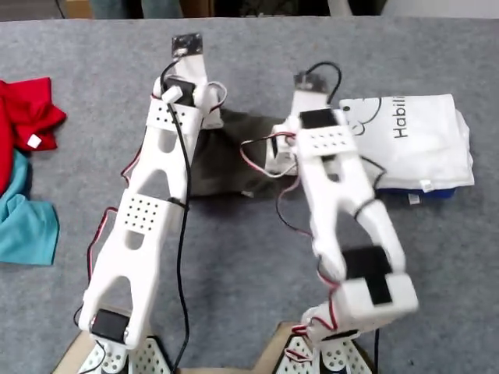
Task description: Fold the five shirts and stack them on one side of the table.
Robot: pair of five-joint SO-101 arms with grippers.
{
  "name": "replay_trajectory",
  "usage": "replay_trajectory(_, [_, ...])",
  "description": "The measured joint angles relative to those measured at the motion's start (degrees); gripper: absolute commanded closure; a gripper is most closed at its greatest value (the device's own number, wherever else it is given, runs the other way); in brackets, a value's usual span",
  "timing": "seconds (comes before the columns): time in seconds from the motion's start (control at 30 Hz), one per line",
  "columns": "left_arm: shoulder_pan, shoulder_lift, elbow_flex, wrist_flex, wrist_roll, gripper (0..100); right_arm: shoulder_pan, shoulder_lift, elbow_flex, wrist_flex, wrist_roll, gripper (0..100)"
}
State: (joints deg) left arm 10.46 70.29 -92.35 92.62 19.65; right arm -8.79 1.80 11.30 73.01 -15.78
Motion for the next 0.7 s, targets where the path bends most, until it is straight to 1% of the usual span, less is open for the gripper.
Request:
replay_trajectory(0.1, [1.9, -2.8, 0.0, -3.1, 0.6, 97, 2.3, -6.9, 0.0, 0.2, 0.0, 98.4])
replay_trajectory(0.2, [4.3, -5.4, 0.0, -6.5, 1.1, 97, 6.7, -12.4, 0.0, 0.2, 0.3, 98.4])
replay_trajectory(0.37, [9.5, -6.6, 0.0, -15.5, 1.1, 97, 15.6, -18.5, 0.0, -0.8, 5.2, 98.4])
replay_trajectory(0.5, [13.6, -6.6, 0.2, -25.0, 1.1, 97, 23.6, -19.6, 0.0, -3.2, 7.6, 98.4])
replay_trajectory(0.7, [18.5, -5.9, 6.2, -41.2, 1.2, 97, 33.7, -19.6, 0.0, -7.6, 11.1, 98.4])
